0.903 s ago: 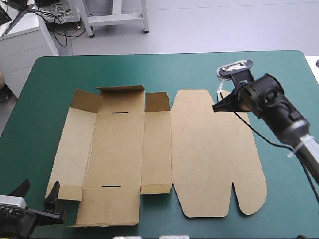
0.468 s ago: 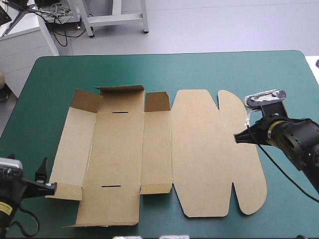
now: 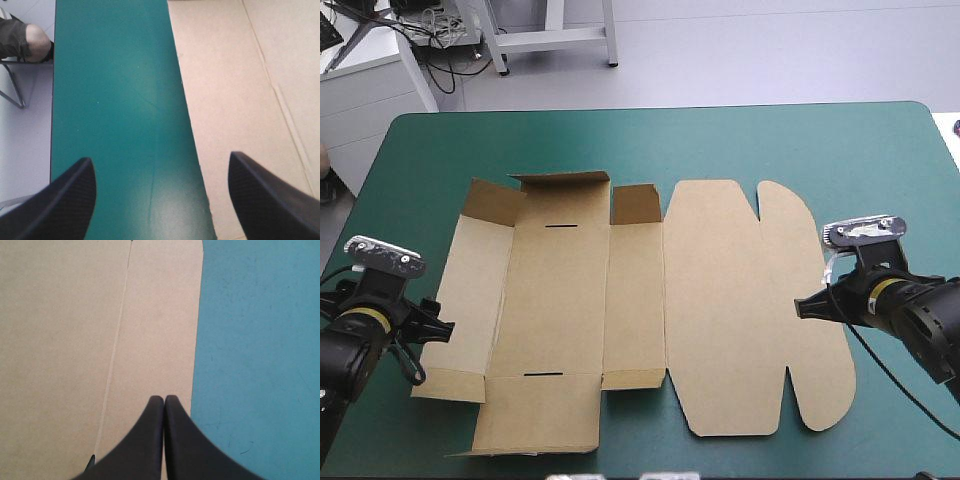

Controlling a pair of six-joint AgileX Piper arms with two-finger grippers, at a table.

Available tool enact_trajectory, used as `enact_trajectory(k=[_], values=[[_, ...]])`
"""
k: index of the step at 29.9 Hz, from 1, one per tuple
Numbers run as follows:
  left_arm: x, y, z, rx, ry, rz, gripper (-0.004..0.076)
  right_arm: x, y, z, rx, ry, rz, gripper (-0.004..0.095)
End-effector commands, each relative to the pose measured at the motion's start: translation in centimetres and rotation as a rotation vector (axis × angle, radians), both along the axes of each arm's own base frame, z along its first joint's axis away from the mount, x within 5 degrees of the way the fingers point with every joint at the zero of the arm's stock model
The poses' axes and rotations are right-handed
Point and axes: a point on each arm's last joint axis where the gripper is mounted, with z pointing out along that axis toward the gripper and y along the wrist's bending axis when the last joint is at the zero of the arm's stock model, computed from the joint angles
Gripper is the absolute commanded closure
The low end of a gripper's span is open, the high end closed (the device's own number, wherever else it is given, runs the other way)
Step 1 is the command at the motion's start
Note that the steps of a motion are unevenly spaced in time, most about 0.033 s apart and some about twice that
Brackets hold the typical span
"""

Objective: Fold the box

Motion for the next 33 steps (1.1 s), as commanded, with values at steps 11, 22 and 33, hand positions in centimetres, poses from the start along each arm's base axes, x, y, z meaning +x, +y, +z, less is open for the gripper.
enact_trajectory(k=[11, 22, 33], values=[[4.5, 2.7, -2.2, -0.134, 0.092, 0.221, 0.0199, -0.7, -0.4, 0.8, 0.022, -0.080, 0.002, 0.0928], [6.2, 5.1, -4.7, -0.387, 0.187, 0.281, 0.0199, -1.9, -0.8, 1.6, 0.062, -0.122, 0.004, 0.0928], [8.4, 6.7, -7.8, -0.632, 0.464, 0.278, 0.0199, -6.5, -2.6, 3.8, 0.137, -0.281, 0.032, 0.0928]])
